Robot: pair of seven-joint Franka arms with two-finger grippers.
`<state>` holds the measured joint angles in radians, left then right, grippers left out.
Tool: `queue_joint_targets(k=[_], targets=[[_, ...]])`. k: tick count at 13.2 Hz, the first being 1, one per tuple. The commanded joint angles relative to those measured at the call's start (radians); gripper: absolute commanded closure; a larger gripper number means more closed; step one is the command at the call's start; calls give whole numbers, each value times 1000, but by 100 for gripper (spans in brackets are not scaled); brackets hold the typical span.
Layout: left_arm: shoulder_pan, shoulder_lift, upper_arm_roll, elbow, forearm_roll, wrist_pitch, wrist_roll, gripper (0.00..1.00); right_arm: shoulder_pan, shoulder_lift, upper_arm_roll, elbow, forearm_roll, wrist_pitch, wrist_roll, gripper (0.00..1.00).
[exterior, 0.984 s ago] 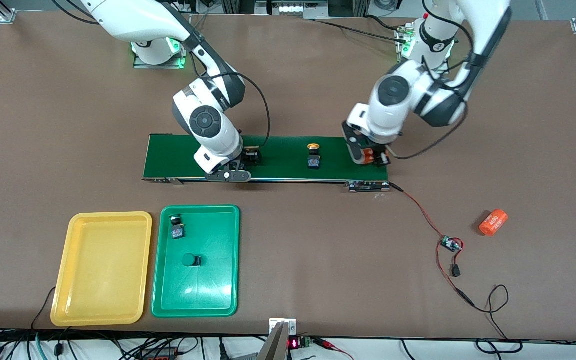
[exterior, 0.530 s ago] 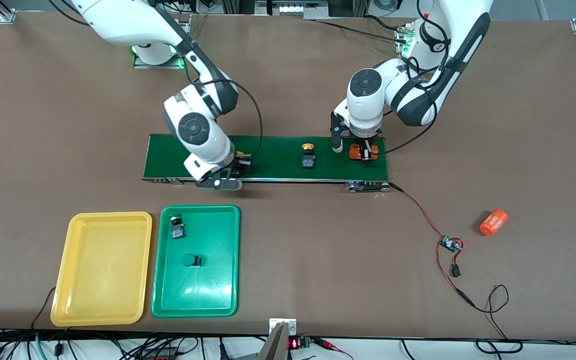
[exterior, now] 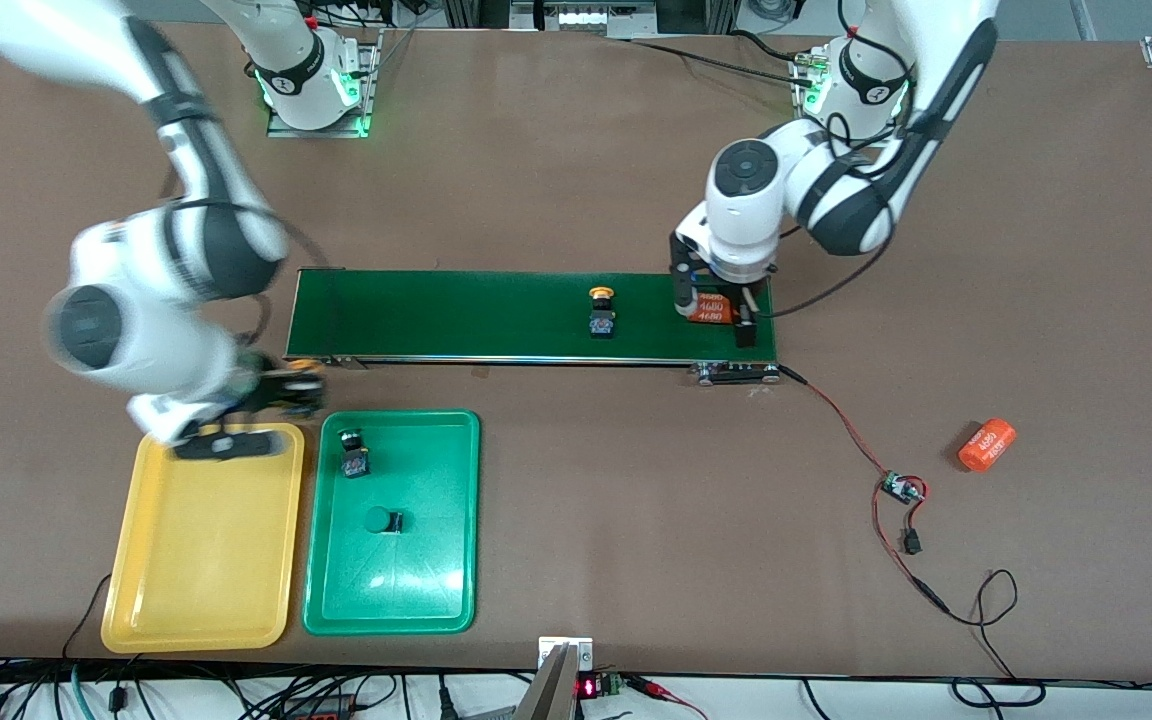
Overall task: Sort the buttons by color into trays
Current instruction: 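Drop the button into the yellow tray while the left gripper grasps a battery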
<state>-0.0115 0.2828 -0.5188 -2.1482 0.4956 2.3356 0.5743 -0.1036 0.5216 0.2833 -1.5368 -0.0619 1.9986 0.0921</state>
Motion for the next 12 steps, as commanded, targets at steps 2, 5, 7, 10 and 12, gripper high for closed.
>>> queue_joint_targets(k=[2, 5, 7, 10, 12], targets=[[230, -33, -1, -2, -2, -1, 27, 0, -91, 177, -36, 128, -9, -7, -188, 100], [341, 4, 32, 66, -6, -4, 1, 0, -85, 285, -120, 228, -12, -7, -215, 100], [347, 44, 124, 125, -6, -2, -56, 0, -73, 349, -159, 296, -12, -12, -215, 100], [354, 151, 219, 220, -20, -1, -57, 0, -27, 373, -223, 323, -25, 0, -213, 100], [376, 211, 249, 270, -77, -1, -31, 0, -21, 403, -231, 360, -25, 0, -212, 100]])
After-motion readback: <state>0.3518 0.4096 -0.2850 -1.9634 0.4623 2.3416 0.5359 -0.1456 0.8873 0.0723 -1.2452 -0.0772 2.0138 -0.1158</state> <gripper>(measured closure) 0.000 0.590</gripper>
